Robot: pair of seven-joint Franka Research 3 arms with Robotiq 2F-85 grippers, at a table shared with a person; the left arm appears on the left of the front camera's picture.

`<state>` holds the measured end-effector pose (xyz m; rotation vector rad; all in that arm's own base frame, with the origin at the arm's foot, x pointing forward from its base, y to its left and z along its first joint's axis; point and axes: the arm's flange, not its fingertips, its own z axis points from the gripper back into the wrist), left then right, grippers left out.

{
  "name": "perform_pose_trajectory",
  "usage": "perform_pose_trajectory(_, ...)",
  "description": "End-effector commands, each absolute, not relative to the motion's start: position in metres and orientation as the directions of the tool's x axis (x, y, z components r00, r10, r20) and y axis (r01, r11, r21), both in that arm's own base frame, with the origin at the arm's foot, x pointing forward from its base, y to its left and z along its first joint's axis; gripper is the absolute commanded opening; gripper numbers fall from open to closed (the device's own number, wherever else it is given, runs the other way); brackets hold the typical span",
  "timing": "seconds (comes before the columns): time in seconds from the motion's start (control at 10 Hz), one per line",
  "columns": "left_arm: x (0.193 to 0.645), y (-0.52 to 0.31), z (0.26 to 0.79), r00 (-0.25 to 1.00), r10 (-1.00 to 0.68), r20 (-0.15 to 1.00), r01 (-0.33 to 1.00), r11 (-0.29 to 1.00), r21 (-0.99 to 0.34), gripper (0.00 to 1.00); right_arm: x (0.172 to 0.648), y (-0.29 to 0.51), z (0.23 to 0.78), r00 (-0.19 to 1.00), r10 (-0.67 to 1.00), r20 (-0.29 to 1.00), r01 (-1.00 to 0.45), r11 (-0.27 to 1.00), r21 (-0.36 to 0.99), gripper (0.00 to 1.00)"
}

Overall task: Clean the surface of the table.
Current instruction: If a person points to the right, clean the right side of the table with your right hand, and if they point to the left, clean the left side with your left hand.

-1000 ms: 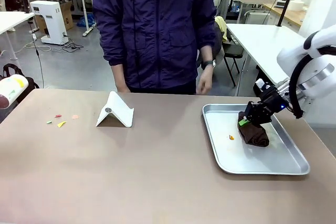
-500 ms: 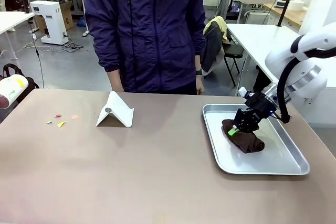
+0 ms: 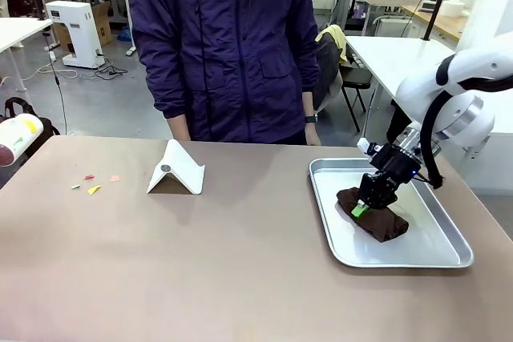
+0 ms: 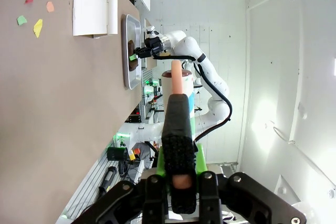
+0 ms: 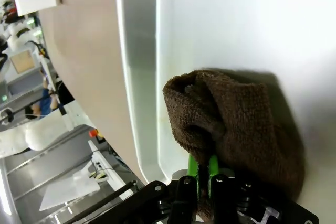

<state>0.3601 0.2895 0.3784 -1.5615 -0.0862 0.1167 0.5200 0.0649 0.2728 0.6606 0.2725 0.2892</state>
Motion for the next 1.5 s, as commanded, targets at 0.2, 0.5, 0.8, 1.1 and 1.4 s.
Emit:
perform_pose_trajectory(0.2,0.357,0.289,0.381,0.992,0.122,-0.019,-0.020,0.004,-1.000,0.00,0.520,0.025,0.272,0.985,0.143,-0.096,-0.065,0.824,0.562,0.00)
perform_pose_trajectory(0.5,0.357,0.289,0.381,0.992,0.122,-0.019,-0.020,0.004,-1.000,0.00,0.531,-0.005,0.271,0.998,-0.037,-0.046,0.058,0.767,0.638,0.00)
perform_pose_trajectory(0.8,0.357,0.289,0.381,0.992,0.122,-0.019,-0.020,0.004,-1.000,0.00,0.530,-0.031,0.281,0.992,-0.120,-0.038,0.107,0.644,0.757,0.00)
perform_pose_trajectory(1.1,0.357,0.289,0.381,0.992,0.122,-0.019,-0.020,0.004,-1.000,0.00,0.520,-0.055,0.297,0.989,-0.148,-0.023,0.077,0.373,0.924,0.00)
perform_pose_trajectory(1.4,0.357,0.289,0.381,0.992,0.122,-0.019,-0.020,0.004,-1.000,0.00,0.499,-0.071,0.321,0.982,-0.178,-0.059,0.073,0.074,0.995,0.00)
